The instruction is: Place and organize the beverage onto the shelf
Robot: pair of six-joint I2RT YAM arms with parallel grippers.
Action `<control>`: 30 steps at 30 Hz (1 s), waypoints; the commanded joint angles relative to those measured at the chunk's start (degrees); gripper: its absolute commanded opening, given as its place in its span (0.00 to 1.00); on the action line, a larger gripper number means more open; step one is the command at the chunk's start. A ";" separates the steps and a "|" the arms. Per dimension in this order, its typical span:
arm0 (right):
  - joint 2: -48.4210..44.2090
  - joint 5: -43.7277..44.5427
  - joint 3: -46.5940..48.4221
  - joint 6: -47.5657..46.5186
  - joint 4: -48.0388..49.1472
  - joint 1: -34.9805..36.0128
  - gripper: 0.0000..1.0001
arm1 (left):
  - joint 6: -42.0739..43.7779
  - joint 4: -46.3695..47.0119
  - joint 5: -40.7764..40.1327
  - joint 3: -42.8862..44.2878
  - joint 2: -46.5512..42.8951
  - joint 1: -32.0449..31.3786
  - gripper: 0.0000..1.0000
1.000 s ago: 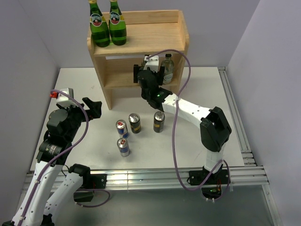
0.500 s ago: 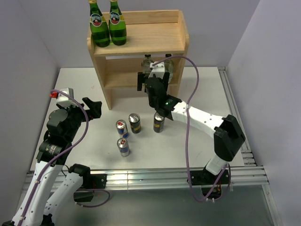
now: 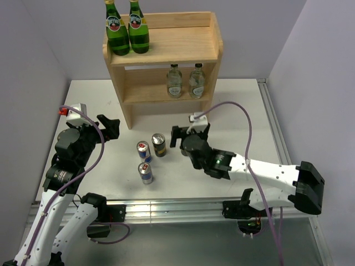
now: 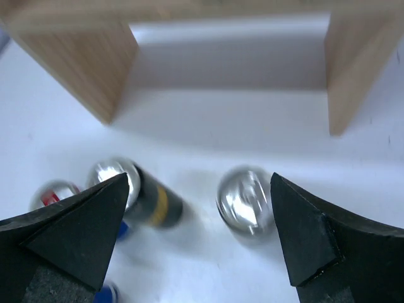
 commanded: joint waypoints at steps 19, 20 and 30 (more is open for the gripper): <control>14.89 2.38 -12.77 18.76 7.63 0.92 1.00 | 0.63 1.72 0.53 -0.09 -0.14 0.70 0.99; 16.30 2.56 -12.24 18.59 8.16 0.30 1.00 | 0.63 1.81 0.61 -0.09 -0.14 0.70 0.99; 23.16 6.87 -10.39 13.50 17.73 -1.72 0.99 | 0.64 1.98 1.23 -0.09 0.30 0.70 0.99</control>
